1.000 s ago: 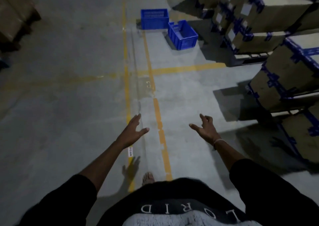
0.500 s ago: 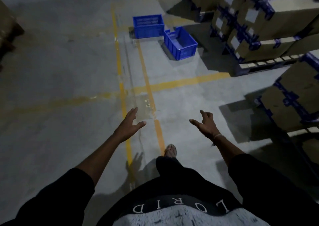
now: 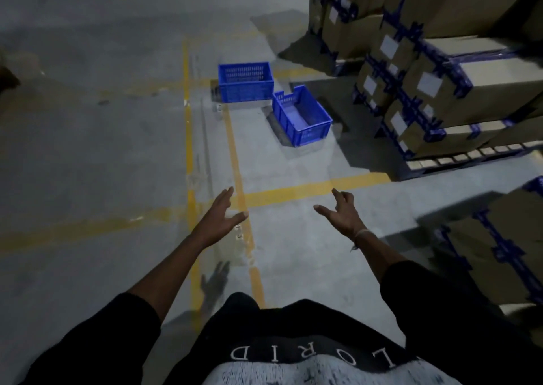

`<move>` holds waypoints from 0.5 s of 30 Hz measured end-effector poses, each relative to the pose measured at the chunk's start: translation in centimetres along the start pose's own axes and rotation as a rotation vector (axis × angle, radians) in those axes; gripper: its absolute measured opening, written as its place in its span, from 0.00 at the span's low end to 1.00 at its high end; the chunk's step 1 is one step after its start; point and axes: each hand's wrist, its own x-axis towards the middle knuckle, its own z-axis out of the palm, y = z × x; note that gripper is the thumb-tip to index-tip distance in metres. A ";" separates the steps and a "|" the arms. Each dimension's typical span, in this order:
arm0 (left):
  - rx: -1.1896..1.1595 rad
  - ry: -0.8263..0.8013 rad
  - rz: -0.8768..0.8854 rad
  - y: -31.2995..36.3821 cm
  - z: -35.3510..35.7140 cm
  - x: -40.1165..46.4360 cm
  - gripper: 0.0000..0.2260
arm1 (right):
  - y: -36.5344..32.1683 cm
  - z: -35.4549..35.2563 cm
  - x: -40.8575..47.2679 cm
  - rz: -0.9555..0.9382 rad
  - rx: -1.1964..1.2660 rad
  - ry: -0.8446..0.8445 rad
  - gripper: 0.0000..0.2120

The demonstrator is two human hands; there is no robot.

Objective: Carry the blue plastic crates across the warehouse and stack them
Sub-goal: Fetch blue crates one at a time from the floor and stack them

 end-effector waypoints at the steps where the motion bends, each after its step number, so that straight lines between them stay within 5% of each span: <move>1: -0.002 -0.009 -0.005 0.4 -0.5 2.2 0.40 | -0.5 -0.3 1.9 0.006 0.002 0.006 0.46; 11: 0.009 -0.090 0.013 1.4 -7.8 27.3 0.41 | -5.7 -1.4 22.9 0.099 0.033 0.071 0.46; 15: 0.047 -0.128 0.037 2.8 -12.5 37.5 0.41 | -9.8 -2.2 30.8 0.117 0.077 0.110 0.59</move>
